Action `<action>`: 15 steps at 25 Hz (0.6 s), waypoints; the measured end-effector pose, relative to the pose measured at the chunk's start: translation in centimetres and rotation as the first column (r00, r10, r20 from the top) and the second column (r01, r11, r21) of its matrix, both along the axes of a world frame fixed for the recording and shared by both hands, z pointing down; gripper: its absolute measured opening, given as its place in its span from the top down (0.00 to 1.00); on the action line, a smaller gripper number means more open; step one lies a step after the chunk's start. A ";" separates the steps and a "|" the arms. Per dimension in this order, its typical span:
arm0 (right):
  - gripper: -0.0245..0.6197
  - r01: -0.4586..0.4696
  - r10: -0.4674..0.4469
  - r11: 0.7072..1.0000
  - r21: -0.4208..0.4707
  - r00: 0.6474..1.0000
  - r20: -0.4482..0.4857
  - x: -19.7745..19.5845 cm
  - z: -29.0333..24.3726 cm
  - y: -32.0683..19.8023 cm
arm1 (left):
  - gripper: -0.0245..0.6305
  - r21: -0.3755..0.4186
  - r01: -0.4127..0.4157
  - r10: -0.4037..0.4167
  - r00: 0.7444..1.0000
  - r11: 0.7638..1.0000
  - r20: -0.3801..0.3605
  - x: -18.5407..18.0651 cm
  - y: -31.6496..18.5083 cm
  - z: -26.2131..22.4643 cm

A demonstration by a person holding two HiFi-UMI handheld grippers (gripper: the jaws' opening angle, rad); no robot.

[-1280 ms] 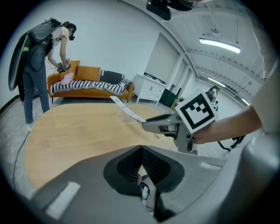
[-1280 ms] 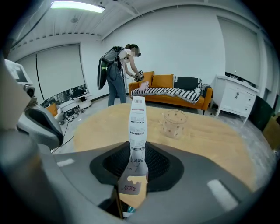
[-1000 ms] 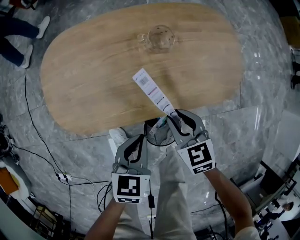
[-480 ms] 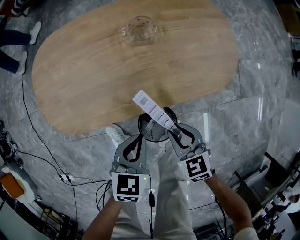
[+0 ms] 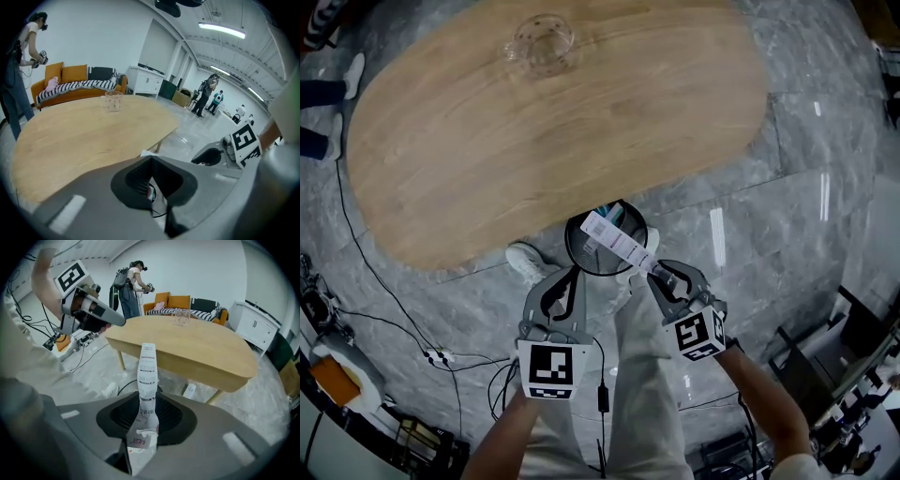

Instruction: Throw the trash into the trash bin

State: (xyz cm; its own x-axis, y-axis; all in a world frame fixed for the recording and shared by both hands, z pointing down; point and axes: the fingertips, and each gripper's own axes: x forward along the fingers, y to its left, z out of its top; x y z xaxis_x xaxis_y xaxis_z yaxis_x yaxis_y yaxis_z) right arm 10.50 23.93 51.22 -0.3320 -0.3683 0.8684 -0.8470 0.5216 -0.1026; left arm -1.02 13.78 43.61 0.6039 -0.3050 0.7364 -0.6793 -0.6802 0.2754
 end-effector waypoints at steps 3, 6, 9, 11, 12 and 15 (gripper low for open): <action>0.76 0.003 -0.004 0.998 -0.055 1.000 -0.022 0.6 2.6 2.0 | 0.96 -0.011 -0.010 0.010 1.000 1.000 0.000 0.6 0.6 0.6; 0.76 0.001 -0.005 0.994 -0.106 0.999 -0.038 0.8 5.3 3.7 | 0.96 -0.019 -0.027 0.027 1.000 0.999 -0.002 1.3 1.1 1.0; 0.75 -0.015 0.007 0.989 -0.146 0.998 -0.055 1.1 7.7 4.8 | 0.96 -0.025 -0.045 0.045 0.999 0.999 -0.003 2.0 1.5 1.5; 0.75 -0.027 0.016 0.986 -0.166 0.998 -0.065 1.3 9.1 5.2 | 0.96 -0.031 -0.052 0.052 0.999 0.998 -0.004 2.2 1.7 1.8; 0.75 -0.031 0.019 0.984 -0.174 0.997 -0.071 1.4 9.7 5.3 | 0.96 -0.035 -0.055 0.055 0.998 0.998 -0.004 2.3 1.8 1.9; 0.75 -0.032 0.015 0.979 -0.202 0.996 -0.088 1.4 11.7 5.8 | 0.96 -0.046 -0.067 0.067 0.998 0.997 0.000 2.5 2.2 2.6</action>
